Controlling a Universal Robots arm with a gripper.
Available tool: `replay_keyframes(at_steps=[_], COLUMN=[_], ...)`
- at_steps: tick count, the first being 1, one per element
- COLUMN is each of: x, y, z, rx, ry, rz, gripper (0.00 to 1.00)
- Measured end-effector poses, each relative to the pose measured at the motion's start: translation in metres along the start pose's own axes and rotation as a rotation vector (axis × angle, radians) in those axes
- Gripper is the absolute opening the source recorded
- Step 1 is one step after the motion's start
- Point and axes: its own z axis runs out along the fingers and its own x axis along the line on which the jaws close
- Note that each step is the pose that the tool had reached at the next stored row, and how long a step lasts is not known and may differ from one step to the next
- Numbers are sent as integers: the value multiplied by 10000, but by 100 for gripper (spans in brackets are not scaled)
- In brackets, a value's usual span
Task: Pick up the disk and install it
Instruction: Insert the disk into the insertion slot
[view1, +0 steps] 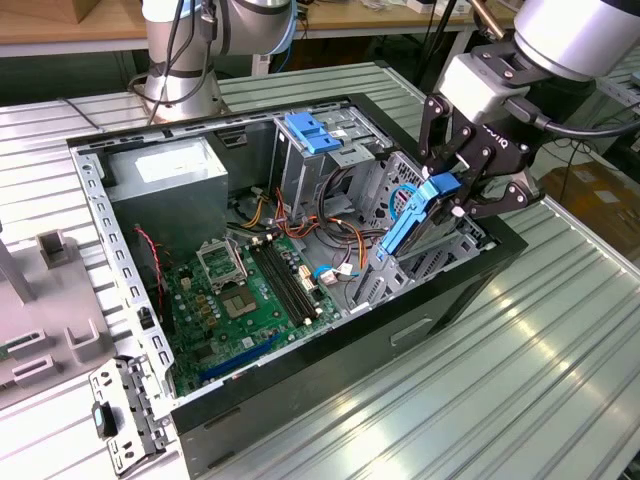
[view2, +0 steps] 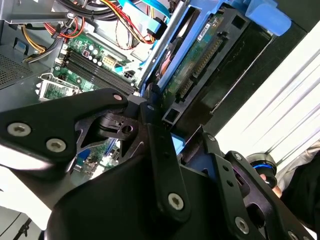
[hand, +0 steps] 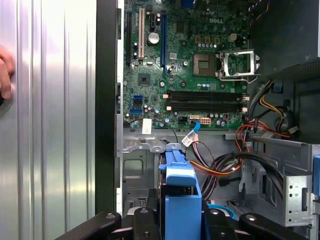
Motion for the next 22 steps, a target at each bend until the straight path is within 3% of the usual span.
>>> replay_keyframes(at_steps=[4,7,18,20,22], x=[1,0,1,-5,-6], y=[0,0,0,0,0], z=[2,3,7,-50,-64], rx=[0,0,0,0,-1], ry=[-1,0,-1,-2,-4], rz=[0,1,0,0,1], gripper=[38,51,51,51,51])
